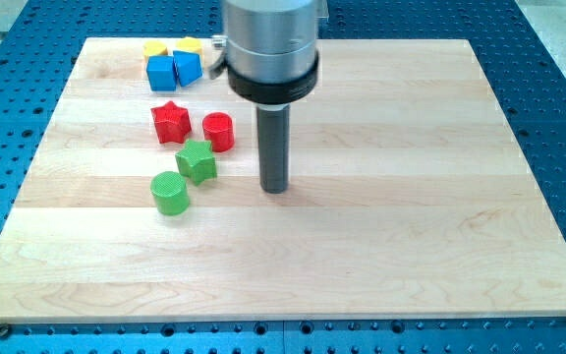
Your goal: Keep green star on bottom left to red star
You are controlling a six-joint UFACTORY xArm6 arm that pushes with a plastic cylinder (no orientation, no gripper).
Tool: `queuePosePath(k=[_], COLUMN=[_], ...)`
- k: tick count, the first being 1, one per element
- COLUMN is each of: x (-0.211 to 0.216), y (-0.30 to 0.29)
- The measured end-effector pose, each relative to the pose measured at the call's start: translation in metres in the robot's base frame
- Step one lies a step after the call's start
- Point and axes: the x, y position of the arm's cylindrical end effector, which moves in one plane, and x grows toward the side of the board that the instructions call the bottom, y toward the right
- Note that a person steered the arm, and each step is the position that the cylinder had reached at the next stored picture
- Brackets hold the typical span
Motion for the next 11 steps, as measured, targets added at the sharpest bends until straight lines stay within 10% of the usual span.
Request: queuePosePath(k=[5, 8, 11], x=[-0.031, 0.059, 0.04], y=[-0.214, -0.176, -0.247])
